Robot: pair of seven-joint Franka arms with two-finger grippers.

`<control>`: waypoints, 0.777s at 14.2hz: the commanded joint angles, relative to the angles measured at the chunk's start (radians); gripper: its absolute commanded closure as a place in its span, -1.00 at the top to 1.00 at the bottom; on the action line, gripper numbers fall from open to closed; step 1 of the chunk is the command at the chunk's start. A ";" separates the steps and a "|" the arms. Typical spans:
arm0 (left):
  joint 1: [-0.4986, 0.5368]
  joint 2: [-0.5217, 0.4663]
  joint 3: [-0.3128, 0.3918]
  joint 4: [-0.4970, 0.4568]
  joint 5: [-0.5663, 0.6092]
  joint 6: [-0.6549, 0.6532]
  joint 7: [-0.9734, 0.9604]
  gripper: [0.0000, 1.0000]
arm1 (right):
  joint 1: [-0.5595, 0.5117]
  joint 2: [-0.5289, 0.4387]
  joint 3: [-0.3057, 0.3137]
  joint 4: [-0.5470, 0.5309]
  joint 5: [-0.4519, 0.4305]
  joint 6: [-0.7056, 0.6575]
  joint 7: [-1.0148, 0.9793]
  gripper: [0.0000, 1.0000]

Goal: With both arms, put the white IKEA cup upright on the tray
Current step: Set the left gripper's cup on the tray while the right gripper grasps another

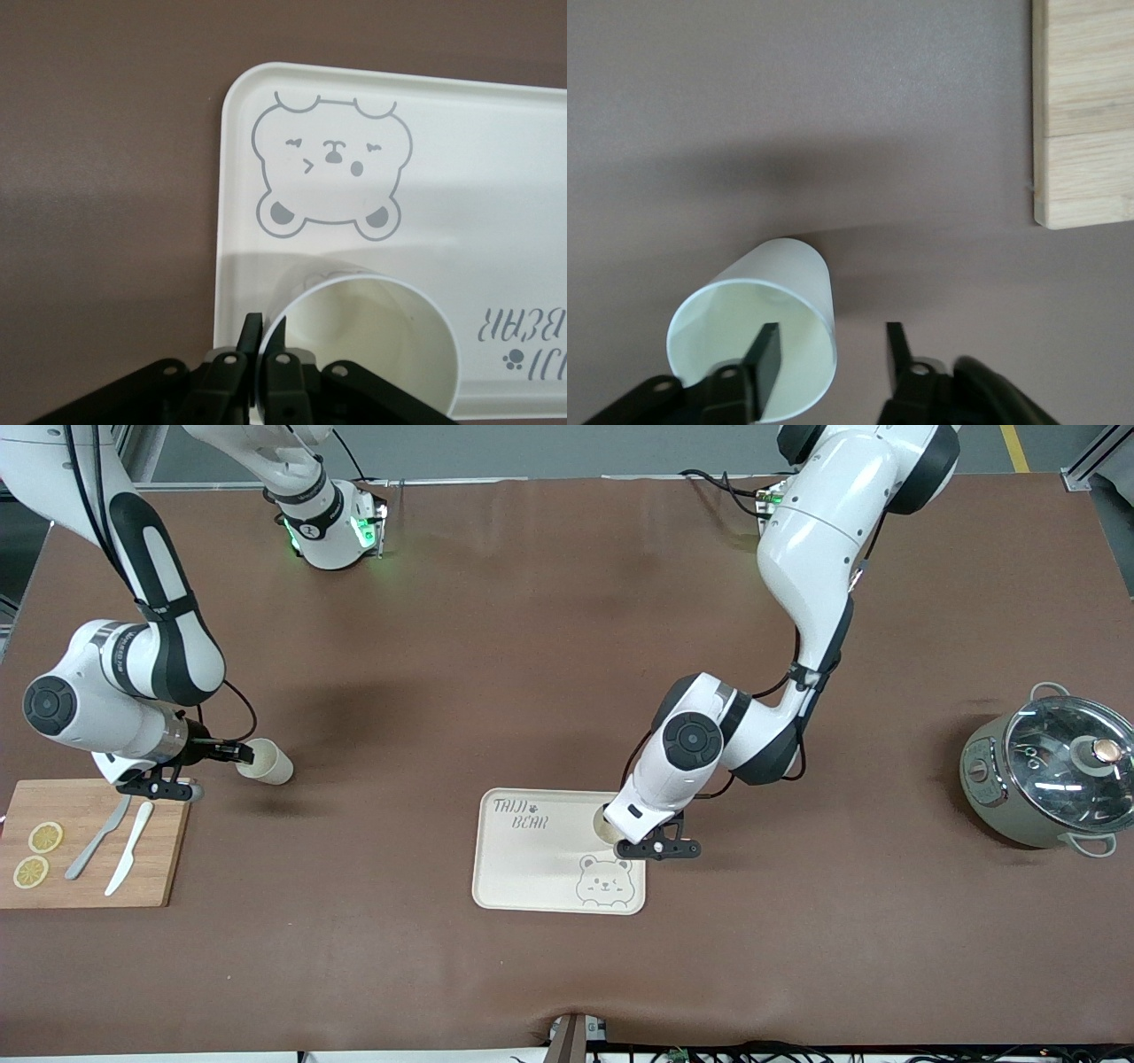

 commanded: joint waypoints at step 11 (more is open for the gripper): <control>-0.018 0.041 0.008 0.023 0.014 0.061 -0.010 -1.00 | 0.009 0.013 0.004 -0.005 0.029 0.025 0.003 -1.00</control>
